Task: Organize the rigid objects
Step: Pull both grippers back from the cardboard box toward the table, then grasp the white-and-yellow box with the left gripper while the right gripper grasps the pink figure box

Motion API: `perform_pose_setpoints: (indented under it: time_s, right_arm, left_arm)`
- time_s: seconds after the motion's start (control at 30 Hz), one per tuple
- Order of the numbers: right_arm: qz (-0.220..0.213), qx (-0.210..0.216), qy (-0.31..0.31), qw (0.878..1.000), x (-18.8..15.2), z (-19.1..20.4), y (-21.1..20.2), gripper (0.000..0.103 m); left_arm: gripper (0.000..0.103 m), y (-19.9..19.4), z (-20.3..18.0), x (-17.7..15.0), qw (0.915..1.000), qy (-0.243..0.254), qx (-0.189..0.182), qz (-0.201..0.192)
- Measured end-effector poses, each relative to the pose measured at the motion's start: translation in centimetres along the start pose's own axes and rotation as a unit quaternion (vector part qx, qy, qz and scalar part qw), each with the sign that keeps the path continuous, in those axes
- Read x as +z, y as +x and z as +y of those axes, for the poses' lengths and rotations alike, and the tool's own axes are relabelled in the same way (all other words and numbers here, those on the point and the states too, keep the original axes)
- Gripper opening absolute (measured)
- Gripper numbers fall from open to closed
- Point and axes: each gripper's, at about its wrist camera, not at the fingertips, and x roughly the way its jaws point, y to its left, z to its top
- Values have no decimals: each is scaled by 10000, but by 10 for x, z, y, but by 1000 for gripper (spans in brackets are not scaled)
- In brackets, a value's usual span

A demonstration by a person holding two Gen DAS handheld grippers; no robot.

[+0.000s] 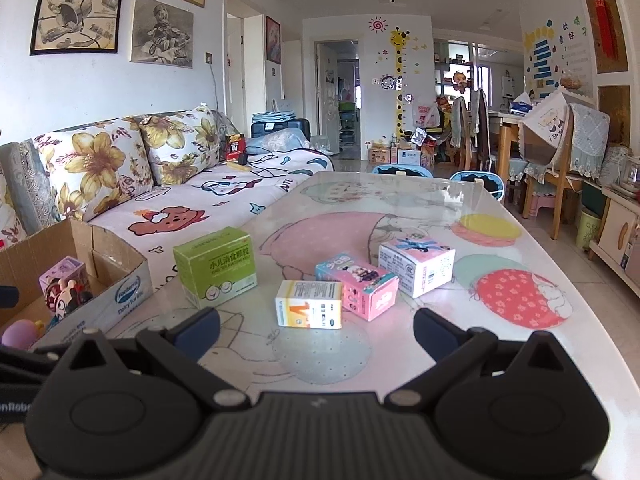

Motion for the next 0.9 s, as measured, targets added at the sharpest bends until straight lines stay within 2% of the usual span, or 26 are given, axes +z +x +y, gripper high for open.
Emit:
perform_pose_setpoints:
  time_s: [0.13, 0.57, 0.77, 0.9]
  right_arm:
    - [1, -19, 141, 9999, -1, -12, -2, 102]
    - [-14, -429, 340, 9985, -3, -54, -1, 102]
    - [150, -582, 437, 9972, -8, -76, 10, 102]
    - [256, -632, 562, 9961, -10, -88, 23, 102]
  left_arm:
    - [103, -5, -2, 2, 10000, 25, -9, 24]
    - [103, -10, -23, 8, 9994, 89, -156, -280]
    - [103, 6, -31, 15, 9982, 126, -310, -503]
    - [103, 31, -44, 24, 9969, 190, -486, -591]
